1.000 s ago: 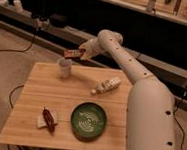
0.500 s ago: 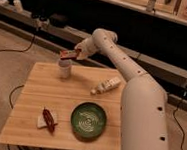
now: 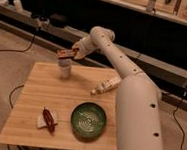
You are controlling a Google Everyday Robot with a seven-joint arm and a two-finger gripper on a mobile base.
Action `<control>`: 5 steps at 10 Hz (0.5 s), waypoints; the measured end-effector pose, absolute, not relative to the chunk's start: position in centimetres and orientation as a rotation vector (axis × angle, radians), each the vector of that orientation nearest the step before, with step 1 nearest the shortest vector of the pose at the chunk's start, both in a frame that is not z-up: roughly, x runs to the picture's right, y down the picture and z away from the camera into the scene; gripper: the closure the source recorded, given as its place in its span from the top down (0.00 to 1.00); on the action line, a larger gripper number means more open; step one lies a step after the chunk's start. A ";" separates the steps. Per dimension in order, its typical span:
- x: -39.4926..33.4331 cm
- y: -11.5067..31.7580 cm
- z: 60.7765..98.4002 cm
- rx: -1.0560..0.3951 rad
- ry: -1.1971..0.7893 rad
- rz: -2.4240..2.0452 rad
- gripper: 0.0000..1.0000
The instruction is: Place the eraser in the ceramic cup
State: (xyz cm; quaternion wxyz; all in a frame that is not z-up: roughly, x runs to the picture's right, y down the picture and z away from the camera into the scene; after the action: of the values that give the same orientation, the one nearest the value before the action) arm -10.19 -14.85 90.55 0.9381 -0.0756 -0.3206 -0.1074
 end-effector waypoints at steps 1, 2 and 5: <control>-10.6 -14.5 90.7 -0.165 -0.662 -0.221 0.00; -11.1 -14.2 90.9 -0.177 -0.668 -0.223 0.00; -11.6 -13.2 91.7 -0.206 -0.676 -0.222 0.00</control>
State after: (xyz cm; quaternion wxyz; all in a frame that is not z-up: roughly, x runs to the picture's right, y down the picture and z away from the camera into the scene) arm -11.60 -13.23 91.72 0.9323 -0.1007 -0.3301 -0.1085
